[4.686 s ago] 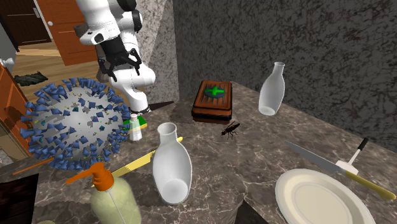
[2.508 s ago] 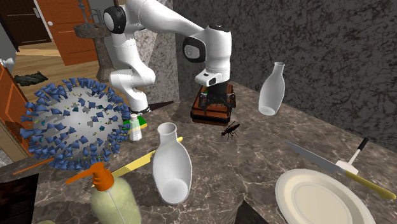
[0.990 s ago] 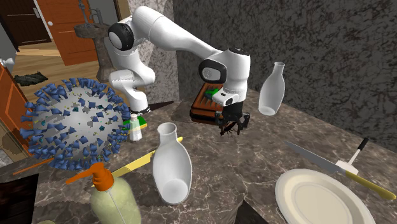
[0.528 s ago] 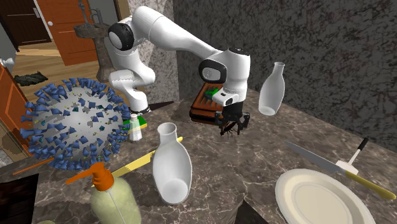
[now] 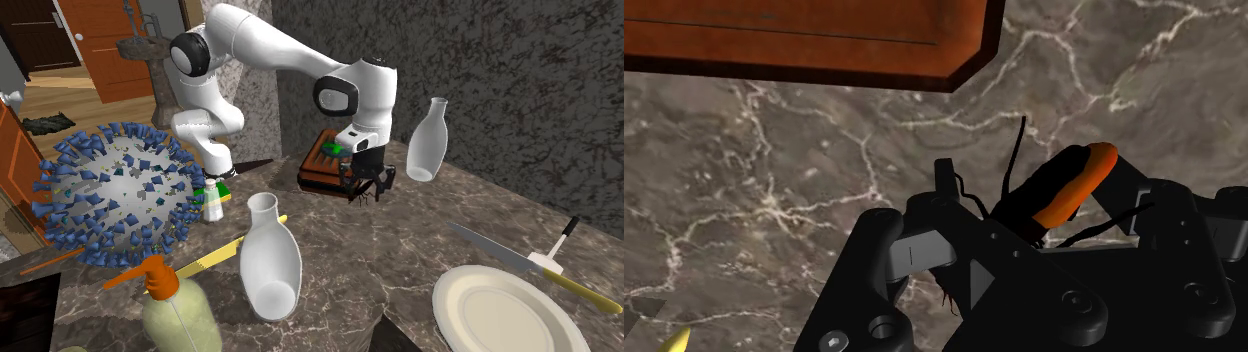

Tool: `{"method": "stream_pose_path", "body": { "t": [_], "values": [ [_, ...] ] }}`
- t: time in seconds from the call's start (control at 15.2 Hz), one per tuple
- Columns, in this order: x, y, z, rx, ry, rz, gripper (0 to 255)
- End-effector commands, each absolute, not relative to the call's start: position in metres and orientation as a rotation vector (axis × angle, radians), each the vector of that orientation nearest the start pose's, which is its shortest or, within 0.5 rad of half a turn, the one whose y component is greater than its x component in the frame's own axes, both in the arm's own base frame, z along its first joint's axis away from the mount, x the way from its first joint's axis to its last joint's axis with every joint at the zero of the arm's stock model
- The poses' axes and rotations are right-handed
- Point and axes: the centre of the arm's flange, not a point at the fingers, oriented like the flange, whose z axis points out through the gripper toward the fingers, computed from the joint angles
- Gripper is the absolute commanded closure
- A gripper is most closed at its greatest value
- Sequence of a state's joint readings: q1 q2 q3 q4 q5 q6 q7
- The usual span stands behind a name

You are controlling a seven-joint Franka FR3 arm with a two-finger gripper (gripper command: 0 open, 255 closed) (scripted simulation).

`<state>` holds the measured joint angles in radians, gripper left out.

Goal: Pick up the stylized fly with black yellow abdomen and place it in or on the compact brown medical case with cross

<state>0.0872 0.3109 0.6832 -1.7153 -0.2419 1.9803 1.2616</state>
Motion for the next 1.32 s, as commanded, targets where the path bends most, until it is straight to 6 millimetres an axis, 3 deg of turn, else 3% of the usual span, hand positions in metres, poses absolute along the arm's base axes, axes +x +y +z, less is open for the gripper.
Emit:
{"method": "stream_pose_path", "body": {
  "t": [0.0,1.25],
  "values": [
    [0.49,0.402,0.453,-3.062,0.659,-0.062,255],
    [0.49,0.402,0.553,-3.062,0.659,-0.062,255]
  ]
}}
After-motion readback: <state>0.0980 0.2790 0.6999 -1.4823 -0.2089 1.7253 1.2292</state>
